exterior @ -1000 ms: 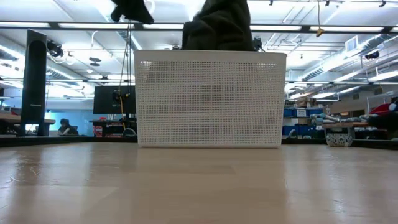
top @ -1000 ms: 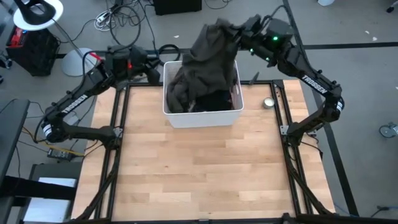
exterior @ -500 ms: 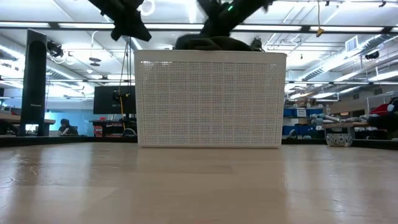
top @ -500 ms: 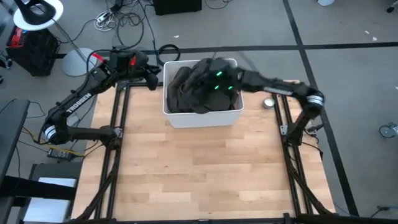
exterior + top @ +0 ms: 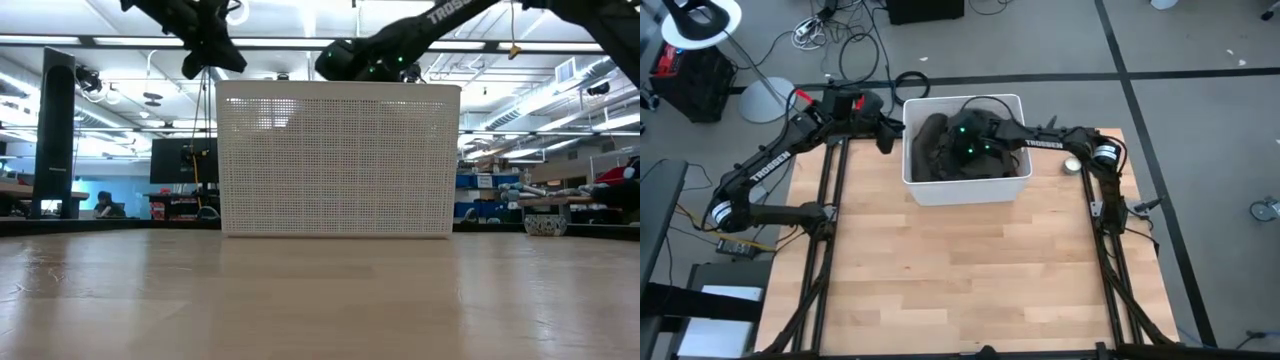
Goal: Sort clothes
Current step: Put the green hoodie into the white bin, then return to Home Position
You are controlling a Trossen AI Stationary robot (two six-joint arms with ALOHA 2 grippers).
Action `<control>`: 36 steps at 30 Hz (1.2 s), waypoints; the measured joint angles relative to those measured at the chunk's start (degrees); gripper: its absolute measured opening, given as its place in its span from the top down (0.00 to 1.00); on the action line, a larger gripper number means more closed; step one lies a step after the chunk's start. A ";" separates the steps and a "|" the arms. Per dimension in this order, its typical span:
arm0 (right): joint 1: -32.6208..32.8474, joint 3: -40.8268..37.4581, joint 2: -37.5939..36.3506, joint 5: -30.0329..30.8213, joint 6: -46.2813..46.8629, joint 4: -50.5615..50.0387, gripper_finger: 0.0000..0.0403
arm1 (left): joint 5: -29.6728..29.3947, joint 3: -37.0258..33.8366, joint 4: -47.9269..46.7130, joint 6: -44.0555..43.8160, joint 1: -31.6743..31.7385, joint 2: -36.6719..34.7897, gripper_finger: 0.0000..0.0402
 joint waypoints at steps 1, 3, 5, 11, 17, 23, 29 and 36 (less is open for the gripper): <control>-0.11 0.00 0.47 -0.13 0.88 0.26 0.98 | 0.52 0.00 0.04 -0.05 0.00 -0.02 0.82; -0.25 -0.06 0.70 0.15 0.92 0.77 0.97 | 0.60 0.00 -0.23 -0.06 0.00 -0.02 0.82; -0.25 -0.35 0.22 0.70 -0.48 1.91 0.95 | 0.67 0.00 -0.17 -0.06 0.00 -0.02 0.82; -0.40 -1.05 -5.22 2.14 -2.60 4.78 0.80 | 0.77 0.00 -0.12 -0.06 0.00 -0.02 0.82; -0.71 -1.05 -13.64 2.62 -3.45 2.27 0.62 | 1.51 0.00 0.45 -0.06 0.00 -0.02 0.82; -0.75 -0.92 -22.66 2.28 -3.84 1.33 0.50 | 1.59 0.00 1.54 -2.81 0.00 -0.02 0.82; -0.44 -0.87 -29.86 1.90 -6.27 1.45 0.47 | 0.76 0.00 3.65 -3.06 0.00 0.00 0.82; -0.42 -0.81 -37.05 1.64 -10.41 -3.16 0.47 | 0.53 0.00 7.88 -6.67 0.00 0.00 0.82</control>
